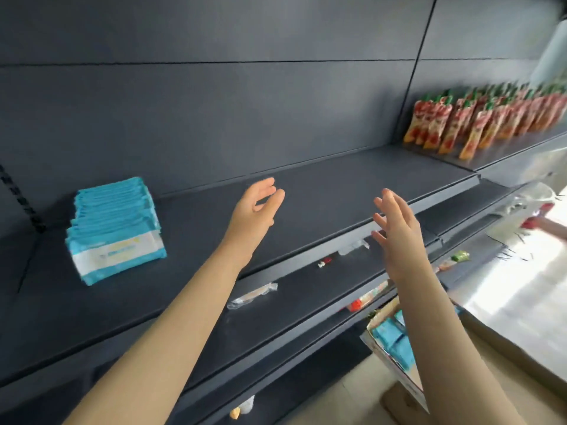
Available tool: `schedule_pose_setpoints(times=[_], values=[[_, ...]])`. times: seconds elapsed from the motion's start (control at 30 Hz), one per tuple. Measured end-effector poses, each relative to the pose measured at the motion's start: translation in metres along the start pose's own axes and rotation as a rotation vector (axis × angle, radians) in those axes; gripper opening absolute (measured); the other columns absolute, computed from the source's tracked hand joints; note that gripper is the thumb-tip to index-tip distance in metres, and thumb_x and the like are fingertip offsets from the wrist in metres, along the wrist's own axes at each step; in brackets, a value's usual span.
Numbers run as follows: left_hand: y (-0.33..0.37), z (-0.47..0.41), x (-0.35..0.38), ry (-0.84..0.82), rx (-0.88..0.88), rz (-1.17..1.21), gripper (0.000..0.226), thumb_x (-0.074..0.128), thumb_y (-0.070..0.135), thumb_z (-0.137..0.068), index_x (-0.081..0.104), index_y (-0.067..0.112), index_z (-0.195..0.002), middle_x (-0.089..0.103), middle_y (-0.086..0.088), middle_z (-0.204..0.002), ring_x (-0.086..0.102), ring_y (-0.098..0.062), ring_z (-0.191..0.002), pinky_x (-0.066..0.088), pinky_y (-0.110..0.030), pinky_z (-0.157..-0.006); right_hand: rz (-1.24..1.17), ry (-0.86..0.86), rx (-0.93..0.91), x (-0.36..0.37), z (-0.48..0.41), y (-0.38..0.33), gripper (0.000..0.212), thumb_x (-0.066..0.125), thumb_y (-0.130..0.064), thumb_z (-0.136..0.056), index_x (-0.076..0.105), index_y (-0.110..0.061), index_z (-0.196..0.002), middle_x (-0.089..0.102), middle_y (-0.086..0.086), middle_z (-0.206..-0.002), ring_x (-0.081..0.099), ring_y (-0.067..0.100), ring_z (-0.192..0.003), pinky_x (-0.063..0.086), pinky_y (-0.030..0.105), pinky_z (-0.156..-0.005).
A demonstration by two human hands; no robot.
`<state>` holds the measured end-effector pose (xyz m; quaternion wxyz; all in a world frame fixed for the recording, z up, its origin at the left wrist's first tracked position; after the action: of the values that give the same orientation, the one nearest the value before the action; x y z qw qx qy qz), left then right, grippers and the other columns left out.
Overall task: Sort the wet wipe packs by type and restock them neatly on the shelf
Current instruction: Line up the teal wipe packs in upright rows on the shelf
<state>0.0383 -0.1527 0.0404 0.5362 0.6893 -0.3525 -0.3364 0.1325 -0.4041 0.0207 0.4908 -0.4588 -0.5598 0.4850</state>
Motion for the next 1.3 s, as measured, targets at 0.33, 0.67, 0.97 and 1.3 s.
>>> schedule_pose_setpoints(times=[0.33, 0.67, 0.97, 1.3], values=[[-0.053, 0.013, 0.293, -0.338, -0.172, 0.039, 0.036, 0.053, 0.035, -0.1, 0.052, 0.027, -0.135, 0.056, 0.013, -0.131, 0.056, -0.006, -0.116, 0.051, -0.03, -0.094, 0.059, 0.307, 0.177, -0.283, -0.04, 0.057, 0.052, 0.045, -0.056, -0.098, 0.047, -0.025, -0.139, 0.055, -0.007, -0.133, 0.051, 0.018, -0.12, 0.043, 0.037, -0.098], [-0.175, 0.033, 0.449, -0.588, -0.437, -0.141, 0.042, 0.053, 0.038, -0.099, 0.051, 0.02, -0.137, 0.055, 0.004, -0.136, 0.053, -0.013, -0.121, 0.045, -0.033, -0.102, 0.089, 0.478, 0.45, -0.427, -0.055, 0.186, 0.054, 0.045, -0.051, -0.1, 0.044, -0.019, -0.144, 0.049, 0.003, -0.143, 0.048, 0.02, -0.116, 0.039, 0.036, -0.092], [-0.325, -0.014, 0.549, -0.669, -0.684, -0.286, 0.035, 0.051, 0.035, -0.101, 0.052, 0.019, -0.132, 0.057, 0.006, -0.117, 0.055, -0.004, -0.096, 0.046, -0.022, -0.072, 0.152, 0.49, 0.699, -0.477, -0.124, 0.314, 0.055, 0.043, -0.049, -0.101, 0.042, -0.017, -0.146, 0.05, 0.006, -0.146, 0.046, 0.025, -0.134, 0.039, 0.042, -0.11], [-0.534, -0.059, 0.649, -0.738, -0.87, -0.486, 0.05, 0.054, 0.043, -0.097, 0.043, 0.027, -0.144, 0.049, 0.004, -0.143, 0.049, -0.015, -0.122, 0.041, -0.042, -0.108, -0.037, 0.581, 0.928, -0.518, -0.216, 0.504, 0.054, 0.037, -0.051, -0.103, 0.045, -0.02, -0.145, 0.052, 0.001, -0.142, 0.049, 0.024, -0.13, 0.04, 0.037, -0.103]])
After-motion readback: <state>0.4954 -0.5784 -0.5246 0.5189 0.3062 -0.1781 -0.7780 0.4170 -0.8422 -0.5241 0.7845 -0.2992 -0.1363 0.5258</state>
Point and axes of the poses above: each hand's wrist, its own z-axis away from the middle knuckle, its own x-axis out of the palm, y = z × x, the point moved 9 cm from there along -z, towards the middle knuckle
